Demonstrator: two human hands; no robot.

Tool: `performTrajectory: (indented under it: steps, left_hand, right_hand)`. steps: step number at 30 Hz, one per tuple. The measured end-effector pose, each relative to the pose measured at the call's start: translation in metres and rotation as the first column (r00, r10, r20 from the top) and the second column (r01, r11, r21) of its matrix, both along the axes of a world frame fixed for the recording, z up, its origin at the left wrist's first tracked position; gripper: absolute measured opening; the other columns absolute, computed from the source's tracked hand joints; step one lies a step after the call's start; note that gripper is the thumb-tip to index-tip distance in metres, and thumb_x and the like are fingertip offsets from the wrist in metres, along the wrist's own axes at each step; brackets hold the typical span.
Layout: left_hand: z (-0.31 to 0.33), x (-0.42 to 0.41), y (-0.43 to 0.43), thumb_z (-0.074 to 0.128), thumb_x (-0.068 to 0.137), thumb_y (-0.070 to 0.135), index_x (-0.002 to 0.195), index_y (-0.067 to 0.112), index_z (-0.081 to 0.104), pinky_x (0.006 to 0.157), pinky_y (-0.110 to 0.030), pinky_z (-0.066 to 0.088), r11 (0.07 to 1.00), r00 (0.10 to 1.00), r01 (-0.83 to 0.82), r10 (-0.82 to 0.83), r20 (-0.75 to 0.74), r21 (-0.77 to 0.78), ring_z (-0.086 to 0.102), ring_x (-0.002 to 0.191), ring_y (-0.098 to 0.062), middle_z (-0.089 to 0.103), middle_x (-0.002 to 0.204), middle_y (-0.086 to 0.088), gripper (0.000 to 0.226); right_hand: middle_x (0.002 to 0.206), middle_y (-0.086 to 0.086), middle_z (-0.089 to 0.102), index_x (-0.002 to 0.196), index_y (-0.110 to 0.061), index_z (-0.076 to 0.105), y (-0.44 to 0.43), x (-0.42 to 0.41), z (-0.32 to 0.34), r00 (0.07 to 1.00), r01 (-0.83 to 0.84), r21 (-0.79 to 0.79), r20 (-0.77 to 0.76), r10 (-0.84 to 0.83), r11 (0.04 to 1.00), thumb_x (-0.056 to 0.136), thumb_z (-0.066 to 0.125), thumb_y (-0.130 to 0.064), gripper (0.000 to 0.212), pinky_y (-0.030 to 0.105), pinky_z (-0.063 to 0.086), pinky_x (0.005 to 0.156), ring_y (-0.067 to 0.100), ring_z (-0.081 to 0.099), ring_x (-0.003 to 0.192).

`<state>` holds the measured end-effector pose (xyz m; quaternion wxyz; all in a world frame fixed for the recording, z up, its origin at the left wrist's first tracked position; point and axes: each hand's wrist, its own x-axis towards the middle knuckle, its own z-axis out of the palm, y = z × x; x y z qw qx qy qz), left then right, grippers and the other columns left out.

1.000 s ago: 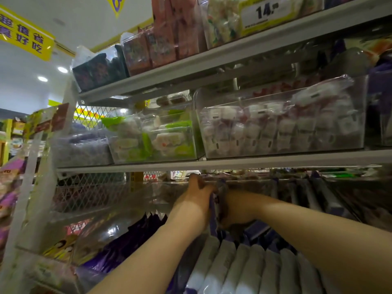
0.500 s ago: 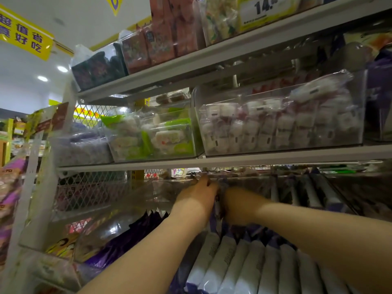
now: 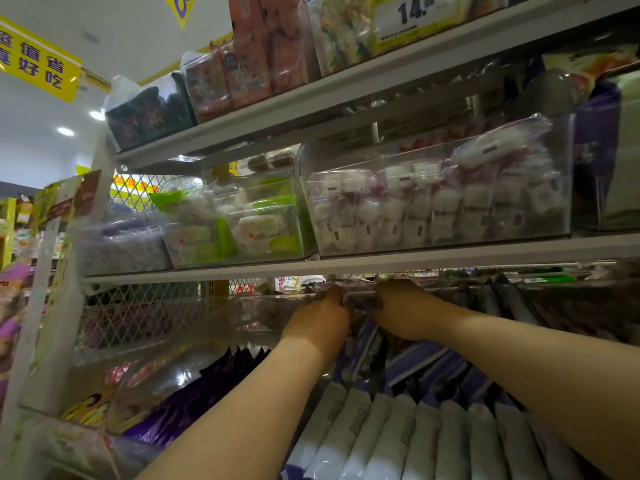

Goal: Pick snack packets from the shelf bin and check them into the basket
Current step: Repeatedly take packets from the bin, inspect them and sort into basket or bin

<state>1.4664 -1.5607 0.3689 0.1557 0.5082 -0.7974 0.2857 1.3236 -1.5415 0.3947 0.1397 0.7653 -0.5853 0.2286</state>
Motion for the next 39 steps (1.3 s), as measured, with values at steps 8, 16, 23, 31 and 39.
performTrajectory:
  steps: [8,16,23,31,39]
  left_hand:
    - [0.002,0.004,-0.004,0.054,0.094,0.017,0.131,0.024,0.054,0.113,-0.054,0.019,0.995,0.993,-0.078,0.083,0.084,-0.058,0.038,0.134,-0.033,0.04,0.145,-0.008,0.038]
    - [-0.002,-0.002,-0.002,0.052,0.094,0.014,0.128,0.02,0.056,0.116,-0.056,0.011,0.981,0.989,-0.119,0.131,0.071,-0.154,0.047,0.129,-0.031,0.051,0.138,-0.011,0.035]
    - [-0.002,0.002,-0.002,0.055,0.095,0.016,0.136,0.009,0.048,0.102,-0.043,0.037,0.999,0.991,-0.053,0.053,0.123,-0.003,0.043,0.129,-0.035,0.043,0.141,-0.015,0.043]
    - [-0.011,0.01,-0.005,0.057,0.095,0.028,0.131,0.013,0.057,0.1,-0.042,0.047,0.964,0.957,-0.106,0.032,0.289,0.245,0.054,0.12,-0.031,0.055,0.137,-0.008,0.039]
    - [-0.007,0.031,0.022,0.049,0.096,0.022,0.11,0.023,0.068,0.086,-0.037,0.054,0.976,0.891,0.184,-0.116,-0.439,0.115,0.066,0.097,-0.024,0.07,0.108,-0.003,0.024]
  right_hand:
    - [0.125,0.019,0.055,0.117,-0.004,0.049,0.0,0.001,-0.002,0.992,-0.043,-0.018,0.12,0.045,0.999,0.1,0.041,-0.021,0.026,0.022,0.03,0.071,0.029,0.054,0.107]
    - [0.073,-0.001,0.043,0.073,-0.015,0.041,0.003,0.003,0.002,0.989,-0.063,0.019,0.138,0.059,0.998,0.1,0.037,-0.016,0.028,0.007,0.032,0.046,0.014,0.044,0.068]
    - [0.062,-0.007,0.04,0.062,-0.025,0.037,0.007,0.001,0.0,0.976,-0.117,0.064,0.194,0.103,0.991,0.097,0.046,-0.016,0.037,0.003,0.034,0.043,0.002,0.04,0.055]
    - [0.063,-0.008,0.041,0.064,-0.025,0.036,0.012,0.0,-0.003,0.97,-0.16,0.048,0.193,0.148,0.986,0.099,0.044,-0.014,0.037,0.0,0.034,0.048,0.0,0.038,0.056]
    - [0.084,0.004,0.05,0.113,-0.005,0.048,0.021,0.01,-0.003,0.968,-0.046,-0.02,0.247,0.05,0.999,0.1,0.042,-0.021,0.021,0.029,0.041,0.071,0.025,0.055,0.087]
